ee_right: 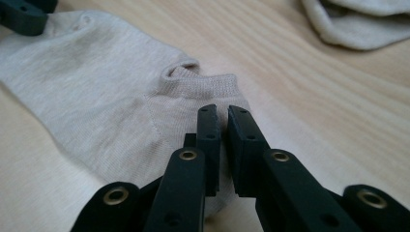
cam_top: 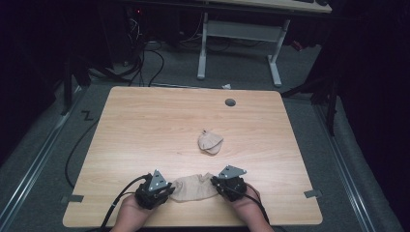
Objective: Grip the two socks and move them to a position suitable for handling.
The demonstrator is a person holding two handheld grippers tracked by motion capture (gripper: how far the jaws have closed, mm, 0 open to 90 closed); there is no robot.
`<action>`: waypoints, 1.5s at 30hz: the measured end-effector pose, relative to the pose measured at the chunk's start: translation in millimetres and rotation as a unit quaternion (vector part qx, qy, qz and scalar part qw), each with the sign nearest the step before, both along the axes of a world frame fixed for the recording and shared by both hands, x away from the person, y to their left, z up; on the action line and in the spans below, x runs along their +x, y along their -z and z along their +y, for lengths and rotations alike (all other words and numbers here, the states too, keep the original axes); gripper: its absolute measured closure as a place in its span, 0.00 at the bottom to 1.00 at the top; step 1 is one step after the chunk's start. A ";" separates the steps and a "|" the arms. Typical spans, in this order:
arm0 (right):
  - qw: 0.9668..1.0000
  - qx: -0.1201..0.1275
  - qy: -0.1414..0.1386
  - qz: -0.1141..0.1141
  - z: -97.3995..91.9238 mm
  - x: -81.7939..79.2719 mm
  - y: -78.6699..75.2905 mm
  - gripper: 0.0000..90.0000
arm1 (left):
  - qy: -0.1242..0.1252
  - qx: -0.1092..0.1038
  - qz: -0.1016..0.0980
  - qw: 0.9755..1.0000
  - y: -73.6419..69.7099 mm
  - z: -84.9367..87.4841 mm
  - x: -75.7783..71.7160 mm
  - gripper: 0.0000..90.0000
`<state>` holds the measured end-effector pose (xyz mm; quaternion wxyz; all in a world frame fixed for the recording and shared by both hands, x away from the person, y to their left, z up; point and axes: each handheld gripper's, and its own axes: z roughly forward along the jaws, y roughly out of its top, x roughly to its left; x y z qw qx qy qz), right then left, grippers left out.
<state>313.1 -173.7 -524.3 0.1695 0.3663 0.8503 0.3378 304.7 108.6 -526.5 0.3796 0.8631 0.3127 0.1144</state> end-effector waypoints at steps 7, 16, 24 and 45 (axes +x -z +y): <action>1.000 0.015 -0.024 -0.004 -3.0 -26.2 -6.7 0.91 | -0.005 -0.006 -0.020 1.000 -19.8 9.6 -13.4 0.79; 0.995 0.047 0.062 -0.056 -16.7 39.3 -33.0 1.00 | -0.066 -0.028 -0.031 0.997 -18.1 43.1 9.1 0.75; 0.995 0.008 0.094 -0.030 -4.6 98.2 -20.9 1.00 | -0.076 -0.020 -0.032 0.996 -15.3 54.7 16.9 0.77; 1.000 -0.012 0.019 -0.018 25.6 35.1 1.6 0.97 | -0.069 -0.028 -0.032 0.997 -18.4 52.1 15.6 0.75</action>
